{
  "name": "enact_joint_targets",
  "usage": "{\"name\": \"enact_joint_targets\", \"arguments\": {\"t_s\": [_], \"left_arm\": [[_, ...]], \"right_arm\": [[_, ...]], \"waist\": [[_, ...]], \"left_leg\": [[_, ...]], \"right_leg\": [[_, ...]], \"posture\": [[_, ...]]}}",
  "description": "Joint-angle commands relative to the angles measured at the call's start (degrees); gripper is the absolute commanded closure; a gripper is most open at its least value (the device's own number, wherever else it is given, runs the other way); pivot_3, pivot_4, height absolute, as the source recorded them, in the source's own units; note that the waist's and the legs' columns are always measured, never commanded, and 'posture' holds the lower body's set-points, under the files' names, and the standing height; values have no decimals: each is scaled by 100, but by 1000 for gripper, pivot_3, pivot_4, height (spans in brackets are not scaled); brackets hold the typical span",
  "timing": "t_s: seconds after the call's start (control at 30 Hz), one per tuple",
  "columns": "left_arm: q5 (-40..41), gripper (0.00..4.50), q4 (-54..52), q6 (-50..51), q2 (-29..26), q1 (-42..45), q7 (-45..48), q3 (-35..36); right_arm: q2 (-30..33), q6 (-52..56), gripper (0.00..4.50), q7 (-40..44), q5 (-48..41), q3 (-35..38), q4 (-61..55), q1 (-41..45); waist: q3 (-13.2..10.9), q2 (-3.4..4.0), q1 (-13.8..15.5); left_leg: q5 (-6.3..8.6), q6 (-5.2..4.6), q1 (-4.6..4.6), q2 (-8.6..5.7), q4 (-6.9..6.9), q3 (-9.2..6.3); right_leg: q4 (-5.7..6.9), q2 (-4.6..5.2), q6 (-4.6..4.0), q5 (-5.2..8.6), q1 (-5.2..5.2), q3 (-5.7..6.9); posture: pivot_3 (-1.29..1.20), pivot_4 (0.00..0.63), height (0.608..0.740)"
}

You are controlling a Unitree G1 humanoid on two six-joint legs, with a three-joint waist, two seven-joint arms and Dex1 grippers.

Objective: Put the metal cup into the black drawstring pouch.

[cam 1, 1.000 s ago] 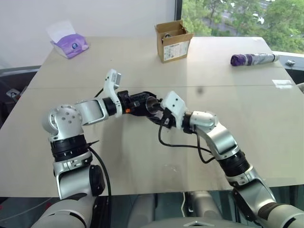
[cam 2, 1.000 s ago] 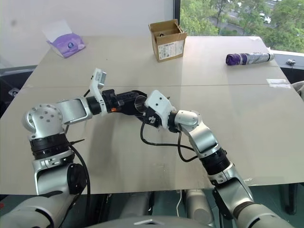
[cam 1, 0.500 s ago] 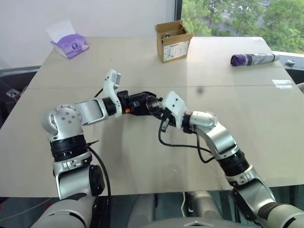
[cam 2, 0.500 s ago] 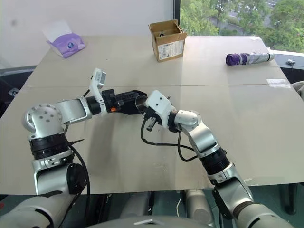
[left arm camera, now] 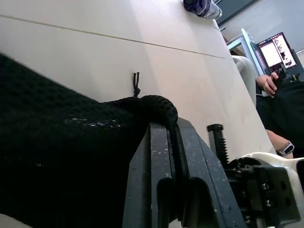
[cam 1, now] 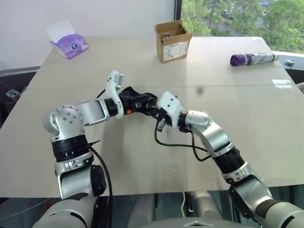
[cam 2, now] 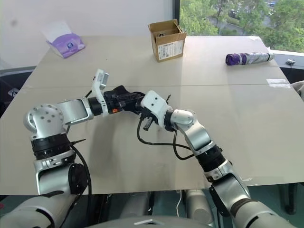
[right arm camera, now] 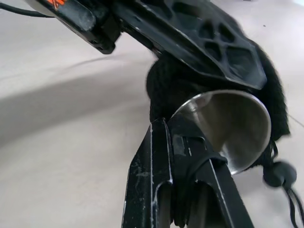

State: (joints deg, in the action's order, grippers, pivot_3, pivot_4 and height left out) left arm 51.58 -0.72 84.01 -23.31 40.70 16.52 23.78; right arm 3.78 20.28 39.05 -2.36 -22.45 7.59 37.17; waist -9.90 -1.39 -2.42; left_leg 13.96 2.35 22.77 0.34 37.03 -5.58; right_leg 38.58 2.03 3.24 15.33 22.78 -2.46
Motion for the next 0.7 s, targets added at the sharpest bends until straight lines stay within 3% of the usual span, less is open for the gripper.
{"name": "enact_joint_targets", "arguments": {"t_s": [0.03, 0.4, 0.7], "left_arm": [[147, 4500, -195, 135, 48, 173, -15, 62], [195, 4500, -189, 417, 264, 130, -264, 489], [170, 4500, -121, 728, 470, 159, -323, 788]], "right_arm": [[-132, -542, 4473, 40, 152, -117, 215, 310], [-417, -1870, 4473, -100, 523, -99, 1340, 694], [525, -864, 4473, 324, 117, 224, -624, -500]], "waist": [[0, 0, -2], [0, 0, -3], [-1, -1, 26]], "left_leg": [[0, 0, 0, 0, 0, 0], [0, 1, 0, 0, -5, -1], [0, 0, 11, -5, -6, -8]], "right_leg": [[0, 0, 0, 0, 0, 0], [-5, 0, 0, 0, 0, 0], [-17, 8, 0, 0, -1, 7]], "posture": [[0, 150, 740], [0, 150, 740], [0, 150, 740]]}}
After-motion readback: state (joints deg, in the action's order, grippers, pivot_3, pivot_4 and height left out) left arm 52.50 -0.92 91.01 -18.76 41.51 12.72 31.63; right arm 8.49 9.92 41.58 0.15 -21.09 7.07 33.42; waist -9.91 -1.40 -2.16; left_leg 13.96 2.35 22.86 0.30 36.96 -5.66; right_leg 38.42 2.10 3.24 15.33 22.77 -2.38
